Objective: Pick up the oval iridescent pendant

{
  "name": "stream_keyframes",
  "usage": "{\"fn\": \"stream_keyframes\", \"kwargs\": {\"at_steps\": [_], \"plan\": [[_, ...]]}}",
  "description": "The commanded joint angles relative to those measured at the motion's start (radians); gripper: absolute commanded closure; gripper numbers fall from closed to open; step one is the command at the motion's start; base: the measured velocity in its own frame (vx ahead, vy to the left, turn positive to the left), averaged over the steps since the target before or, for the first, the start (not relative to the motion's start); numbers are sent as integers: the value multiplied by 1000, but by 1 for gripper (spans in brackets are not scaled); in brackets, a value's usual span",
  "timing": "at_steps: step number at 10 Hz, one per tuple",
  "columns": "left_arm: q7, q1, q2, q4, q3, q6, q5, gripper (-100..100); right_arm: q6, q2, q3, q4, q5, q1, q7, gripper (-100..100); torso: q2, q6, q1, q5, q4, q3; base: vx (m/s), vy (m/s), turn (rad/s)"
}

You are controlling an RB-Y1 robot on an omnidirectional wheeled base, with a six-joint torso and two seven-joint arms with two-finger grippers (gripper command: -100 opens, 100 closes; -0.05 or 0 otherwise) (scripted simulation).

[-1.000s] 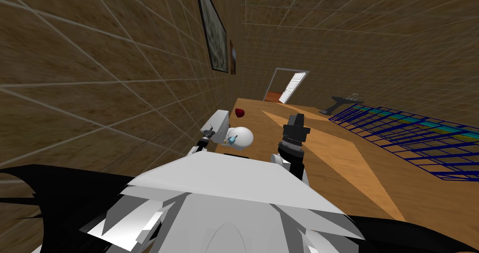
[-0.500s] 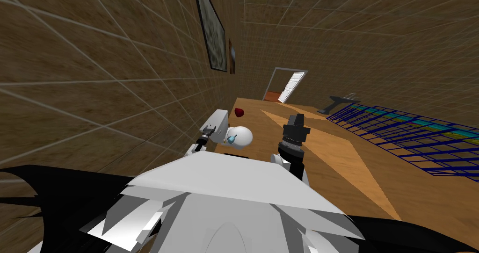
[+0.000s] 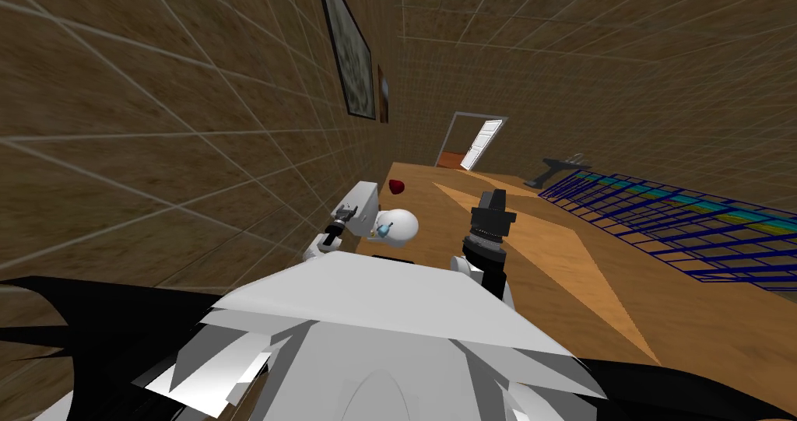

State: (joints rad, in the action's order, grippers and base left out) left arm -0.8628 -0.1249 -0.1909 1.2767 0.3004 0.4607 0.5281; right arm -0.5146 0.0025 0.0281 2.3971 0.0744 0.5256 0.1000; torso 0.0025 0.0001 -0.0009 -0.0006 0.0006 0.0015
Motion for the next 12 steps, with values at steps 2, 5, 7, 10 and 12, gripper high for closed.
{"fn": "stream_keyframes", "kwargs": {"at_steps": [2,5,7,10,12], "plan": [[27,24,-28,12,-7,-49,1,-100,0,0,0,0,0,0,0,0,-1,0,0,0,0,0,-30,-26,-30],[23,21,-25,6,-4,-37,0,-100,0,0,0,0,0,0,0,0,-2,0,1,0,0,-1,-5,-4,-1],[23,21,-25,6,-4,-37,0,100,0,0,0,0,0,0,0,0,-2,0,1,0,-1,-1,0,0,0],[23,21,-25,6,-4,-37,-1,100,0,0,0,0,0,0,0,0,-3,0,1,0,-1,-2,0,0,0],[23,21,-25,6,-4,-37,-1,100,0,0,0,0,0,0,0,0,-3,0,1,0,-1,-2,0,0,0]]}}
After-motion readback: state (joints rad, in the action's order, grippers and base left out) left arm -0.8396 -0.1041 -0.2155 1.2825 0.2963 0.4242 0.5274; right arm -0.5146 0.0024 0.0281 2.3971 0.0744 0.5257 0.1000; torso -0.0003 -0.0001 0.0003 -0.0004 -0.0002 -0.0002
